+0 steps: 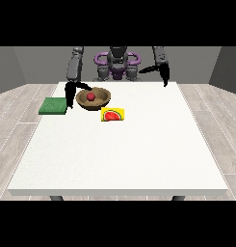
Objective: Pick the cup and pour the ball into the bowl, then pick the bowl and place it on the pad
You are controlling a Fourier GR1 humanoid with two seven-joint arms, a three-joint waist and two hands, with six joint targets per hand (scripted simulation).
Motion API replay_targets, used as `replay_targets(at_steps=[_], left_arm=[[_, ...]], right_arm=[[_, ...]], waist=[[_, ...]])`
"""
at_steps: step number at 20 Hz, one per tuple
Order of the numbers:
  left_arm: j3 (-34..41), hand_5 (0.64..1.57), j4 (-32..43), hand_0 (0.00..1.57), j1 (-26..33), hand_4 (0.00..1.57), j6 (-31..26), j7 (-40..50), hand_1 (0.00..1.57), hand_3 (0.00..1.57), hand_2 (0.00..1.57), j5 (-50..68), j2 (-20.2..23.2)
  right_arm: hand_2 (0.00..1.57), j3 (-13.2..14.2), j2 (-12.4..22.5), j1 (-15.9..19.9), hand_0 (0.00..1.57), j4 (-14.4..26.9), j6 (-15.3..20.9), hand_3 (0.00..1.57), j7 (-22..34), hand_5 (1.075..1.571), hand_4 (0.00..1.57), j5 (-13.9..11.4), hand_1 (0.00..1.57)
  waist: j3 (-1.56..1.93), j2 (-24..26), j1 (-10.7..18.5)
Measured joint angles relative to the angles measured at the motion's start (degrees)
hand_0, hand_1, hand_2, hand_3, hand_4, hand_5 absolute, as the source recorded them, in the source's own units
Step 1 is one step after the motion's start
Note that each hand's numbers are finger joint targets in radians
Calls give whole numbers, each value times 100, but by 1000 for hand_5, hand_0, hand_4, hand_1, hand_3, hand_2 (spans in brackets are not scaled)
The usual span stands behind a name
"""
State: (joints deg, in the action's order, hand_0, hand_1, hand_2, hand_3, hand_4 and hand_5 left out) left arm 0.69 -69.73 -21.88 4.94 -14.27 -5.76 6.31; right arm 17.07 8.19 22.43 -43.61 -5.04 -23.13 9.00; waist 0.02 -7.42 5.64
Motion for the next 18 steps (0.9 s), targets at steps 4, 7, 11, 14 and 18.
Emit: replay_targets(at_steps=[4,7,11,14,18], left_arm=[[99,1565,-72,0,-59,0,-76,23,0,0,0,32,65],[72,1566,-286,0,-12,0,-187,152,0,0,0,52,106],[43,1564,-548,0,-86,470,-290,124,0,0,0,104,138],[-47,1544,-641,0,-157,597,-313,109,0,0,0,94,72],[-106,1497,-627,0,-246,824,-387,156,0,0,0,108,45]], right_arm=[[0,-41,-50,193,0,455,58,0,-375,1562,64,-28,0],[0,15,-129,298,0,748,174,0,-551,1547,464,22,0],[1571,211,33,158,1571,792,617,1088,-723,1505,850,18,1571],[1571,31,121,-24,1571,656,1223,1514,-885,1549,936,-343,1571],[1571,-246,357,-112,1571,536,2147,1383,-608,1563,910,-931,1571]], waist=[[-1,-100,-26],[-14,-88,109],[-154,-226,301],[-216,-296,486],[-251,-293,681]])
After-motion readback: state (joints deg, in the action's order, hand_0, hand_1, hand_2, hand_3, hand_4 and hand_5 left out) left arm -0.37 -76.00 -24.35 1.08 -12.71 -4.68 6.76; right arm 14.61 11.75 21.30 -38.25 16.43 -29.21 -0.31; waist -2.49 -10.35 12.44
